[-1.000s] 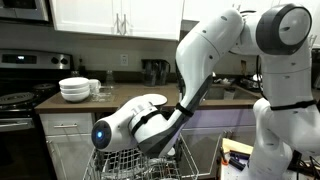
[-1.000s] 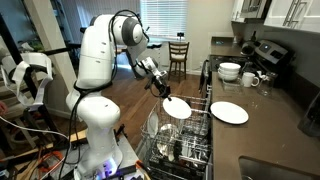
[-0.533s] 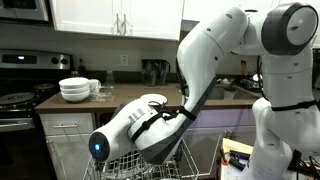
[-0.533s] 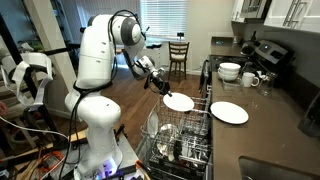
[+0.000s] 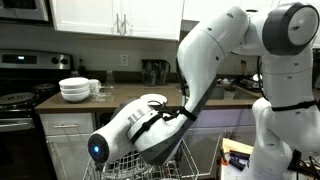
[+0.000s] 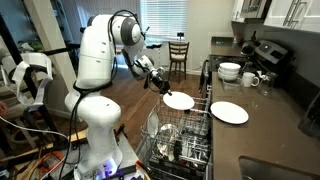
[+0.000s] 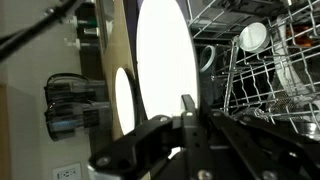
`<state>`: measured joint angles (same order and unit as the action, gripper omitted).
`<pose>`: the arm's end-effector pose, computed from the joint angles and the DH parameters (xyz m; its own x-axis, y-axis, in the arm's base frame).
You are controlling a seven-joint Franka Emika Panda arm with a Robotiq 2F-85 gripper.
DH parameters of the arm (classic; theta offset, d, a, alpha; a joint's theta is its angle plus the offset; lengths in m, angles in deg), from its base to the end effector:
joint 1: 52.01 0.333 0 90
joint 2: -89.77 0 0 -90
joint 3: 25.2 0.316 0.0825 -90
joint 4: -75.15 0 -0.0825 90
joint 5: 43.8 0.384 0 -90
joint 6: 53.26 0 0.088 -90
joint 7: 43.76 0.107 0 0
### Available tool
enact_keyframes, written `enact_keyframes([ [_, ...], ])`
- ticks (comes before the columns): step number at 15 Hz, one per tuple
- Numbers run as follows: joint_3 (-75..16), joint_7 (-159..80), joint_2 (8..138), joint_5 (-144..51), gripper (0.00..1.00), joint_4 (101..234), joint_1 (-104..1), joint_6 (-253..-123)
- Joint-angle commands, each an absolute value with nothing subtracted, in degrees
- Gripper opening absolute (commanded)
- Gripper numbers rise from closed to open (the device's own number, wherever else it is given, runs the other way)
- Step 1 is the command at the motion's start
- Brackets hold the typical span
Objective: Pick up the plate from the kitchen plates holder and put it on top of the other plate on the shelf
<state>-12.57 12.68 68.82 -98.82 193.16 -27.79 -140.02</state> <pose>0.4632 0.2308 0.2565 0.9948 0.1007 -0.0122 0.0514 -0.3968 0.9165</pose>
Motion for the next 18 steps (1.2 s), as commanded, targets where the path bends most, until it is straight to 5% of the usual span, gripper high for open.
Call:
enact_keyframes([
  [1, -12.2, 14.6, 67.9, -100.9, 0.02, 192.5, -27.9, -137.3],
  [18, -14.4, 13.8, 69.4, -112.1, 0.02, 193.9, -32.2, -137.4],
])
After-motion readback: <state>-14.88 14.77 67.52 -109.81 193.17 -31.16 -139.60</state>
